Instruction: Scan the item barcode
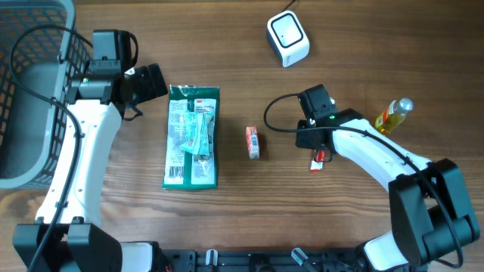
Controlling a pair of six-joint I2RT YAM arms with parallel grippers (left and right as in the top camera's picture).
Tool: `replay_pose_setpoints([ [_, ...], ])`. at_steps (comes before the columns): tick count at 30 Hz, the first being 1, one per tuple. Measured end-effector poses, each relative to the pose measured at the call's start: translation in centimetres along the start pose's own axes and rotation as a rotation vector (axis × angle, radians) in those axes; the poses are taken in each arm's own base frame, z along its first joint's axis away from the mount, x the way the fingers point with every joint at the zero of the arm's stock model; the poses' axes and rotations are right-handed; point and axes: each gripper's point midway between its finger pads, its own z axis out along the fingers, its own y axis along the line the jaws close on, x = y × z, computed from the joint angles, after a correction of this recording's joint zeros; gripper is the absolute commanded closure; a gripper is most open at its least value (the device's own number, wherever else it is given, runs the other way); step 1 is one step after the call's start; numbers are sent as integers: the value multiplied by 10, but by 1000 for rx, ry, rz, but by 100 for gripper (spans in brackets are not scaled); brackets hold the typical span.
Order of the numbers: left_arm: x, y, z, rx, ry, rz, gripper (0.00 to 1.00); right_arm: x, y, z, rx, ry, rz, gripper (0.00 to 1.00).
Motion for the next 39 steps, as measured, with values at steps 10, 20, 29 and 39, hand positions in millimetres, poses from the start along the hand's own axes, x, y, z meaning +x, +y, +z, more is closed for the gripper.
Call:
replay_pose_setpoints([
  [10, 0, 0, 0, 0, 0, 0, 0, 2, -1, 4, -4, -9, 1, 96],
  [20, 0, 0, 0, 0, 0, 0, 0, 11, -15, 7, 63, 9, 18, 96],
  [29, 0, 0, 0, 0, 0, 0, 0, 11, -20, 7, 91, 0, 40, 96],
  [39, 0, 0, 0, 0, 0, 0, 0, 20, -30, 6, 141, 35, 35, 91],
])
